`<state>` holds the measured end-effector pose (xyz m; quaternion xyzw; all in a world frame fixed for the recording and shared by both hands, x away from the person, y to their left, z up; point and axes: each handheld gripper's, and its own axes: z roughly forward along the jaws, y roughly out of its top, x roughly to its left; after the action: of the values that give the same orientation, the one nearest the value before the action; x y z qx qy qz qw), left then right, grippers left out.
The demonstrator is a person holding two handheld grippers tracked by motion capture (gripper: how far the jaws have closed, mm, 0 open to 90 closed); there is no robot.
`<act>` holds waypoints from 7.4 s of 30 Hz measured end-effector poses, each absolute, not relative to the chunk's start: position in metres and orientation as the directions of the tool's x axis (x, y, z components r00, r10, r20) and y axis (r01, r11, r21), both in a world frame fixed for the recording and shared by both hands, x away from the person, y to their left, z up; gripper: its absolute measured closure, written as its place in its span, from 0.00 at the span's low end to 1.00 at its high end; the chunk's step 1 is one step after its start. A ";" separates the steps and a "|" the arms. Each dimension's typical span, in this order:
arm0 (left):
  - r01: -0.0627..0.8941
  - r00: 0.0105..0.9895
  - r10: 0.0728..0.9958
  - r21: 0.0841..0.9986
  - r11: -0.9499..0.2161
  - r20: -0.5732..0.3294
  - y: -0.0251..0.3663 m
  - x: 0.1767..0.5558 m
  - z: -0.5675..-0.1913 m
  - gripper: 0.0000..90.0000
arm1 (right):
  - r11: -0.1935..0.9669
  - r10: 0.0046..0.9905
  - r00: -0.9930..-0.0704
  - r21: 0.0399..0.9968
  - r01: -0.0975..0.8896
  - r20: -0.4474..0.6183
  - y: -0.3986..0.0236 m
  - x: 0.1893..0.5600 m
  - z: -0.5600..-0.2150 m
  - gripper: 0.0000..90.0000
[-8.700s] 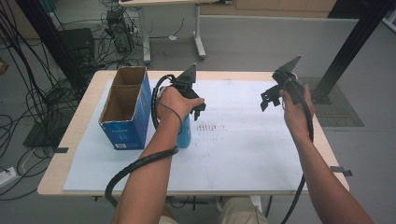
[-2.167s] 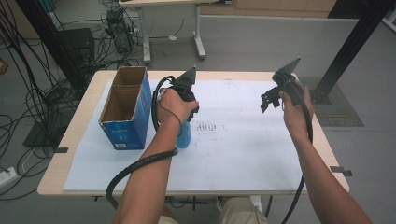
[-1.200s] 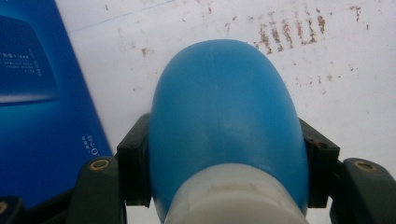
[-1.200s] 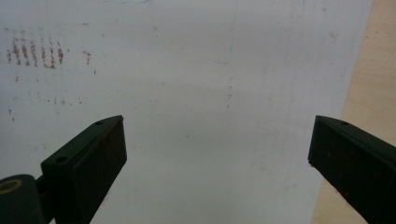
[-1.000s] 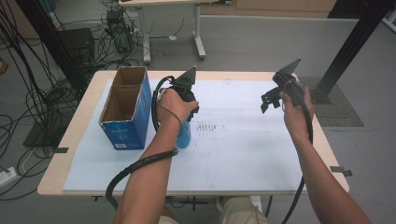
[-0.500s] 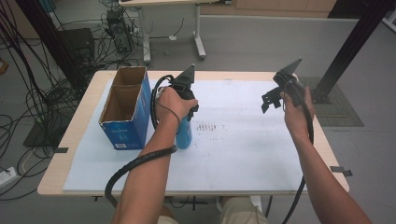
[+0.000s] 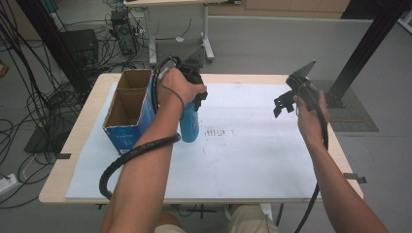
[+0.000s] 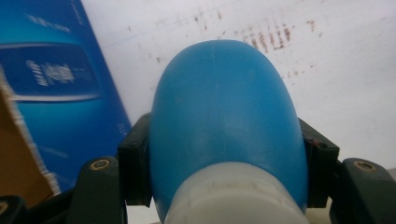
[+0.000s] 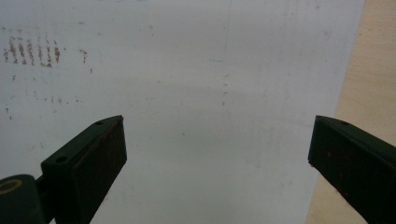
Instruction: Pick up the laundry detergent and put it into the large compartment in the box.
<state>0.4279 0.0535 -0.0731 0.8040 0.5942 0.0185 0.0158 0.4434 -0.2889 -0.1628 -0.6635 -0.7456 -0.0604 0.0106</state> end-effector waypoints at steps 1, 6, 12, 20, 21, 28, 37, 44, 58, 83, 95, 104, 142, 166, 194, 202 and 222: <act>0.953 0.299 0.954 0.050 -0.299 0.014 0.053 0.428 -0.065 0.41 | 0.112 0.988 -0.119 0.076 0.991 0.095 -0.289 0.443 -0.162 0.05; 0.949 0.304 0.952 0.075 -0.305 0.023 0.054 0.425 -0.025 0.41 | 0.118 0.988 -0.125 0.078 0.990 0.092 -0.286 0.443 -0.159 0.05; 0.948 0.300 0.953 0.099 -0.302 0.033 0.058 0.425 0.024 0.41 | 0.122 0.988 -0.129 0.078 0.989 0.089 -0.283 0.444 -0.156 0.05; 0.957 0.255 0.967 0.143 -0.251 -0.007 0.082 0.426 0.077 0.41 | 0.126 0.987 -0.132 0.075 0.989 0.086 -0.283 0.445 -0.156 0.05; 0.958 0.247 0.969 0.151 -0.243 -0.004 0.085 0.426 0.082 0.41 | 0.126 0.987 -0.132 0.073 0.989 0.086 -0.284 0.445 -0.156 0.05; 0.962 0.207 0.978 0.177 -0.208 0.021 0.110 0.421 0.122 0.41 | 0.117 0.989 -0.123 0.074 0.990 0.084 -0.287 0.445 -0.155 0.05; 0.967 0.122 0.991 0.219 -0.129 0.046 0.152 0.409 0.156 0.41 | 0.108 0.990 -0.114 0.069 0.992 0.088 -0.288 0.446 -0.157 0.05; 0.972 0.059 0.998 0.224 -0.066 0.036 0.184 0.403 0.159 0.41 | 0.105 0.990 -0.110 0.069 0.992 0.087 -0.289 0.447 -0.155 0.05; 0.977 0.009 0.999 0.213 -0.015 0.030 0.213 0.404 0.138 0.41 | 0.108 0.990 -0.113 0.069 0.992 0.079 -0.286 0.446 -0.154 0.05; 0.987 -0.029 0.999 0.159 0.023 0.035 0.244 0.422 0.025 0.41 | 0.132 0.988 -0.135 0.055 0.990 0.071 -0.270 0.447 -0.162 0.05; 0.990 -0.026 0.999 0.139 0.022 0.025 0.247 0.425 -0.019 0.41 | 0.130 0.989 -0.133 0.049 0.990 0.069 -0.267 0.448 -0.165 0.05; 0.994 0.002 1.000 0.113 -0.006 0.031 0.241 0.428 -0.049 0.41 | 0.130 0.988 -0.133 0.044 0.990 0.076 -0.266 0.449 -0.169 0.05; 0.997 0.029 0.999 0.070 -0.031 0.040 0.231 0.434 -0.141 0.41 | 0.123 0.990 -0.124 0.022 0.992 0.072 -0.272 0.451 -0.181 0.05; 0.996 0.073 0.996 0.047 -0.075 0.046 0.226 0.435 -0.161 0.41 | 0.114 0.991 -0.115 0.012 0.993 0.074 -0.276 0.451 -0.187 0.05; 0.996 0.072 0.996 0.054 -0.075 0.049 0.224 0.434 -0.162 0.41 | 0.123 0.989 -0.124 0.011 0.992 0.076 -0.273 0.451 -0.189 0.05; 0.996 0.075 0.996 0.054 -0.078 0.052 0.223 0.434 -0.162 0.41 | 0.119 0.990 -0.120 0.012 0.993 0.075 -0.274 0.450 -0.188 0.05; 0.996 0.074 0.996 0.052 -0.077 0.055 0.222 0.435 -0.162 0.41 | 0.126 0.989 -0.127 0.013 0.992 0.079 -0.273 0.451 -0.187 0.05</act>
<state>0.4347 0.2217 -0.1622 0.7328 0.6794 0.0377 0.0003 0.4506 -0.2728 -0.1870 -0.6602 -0.7500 -0.0313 0.0254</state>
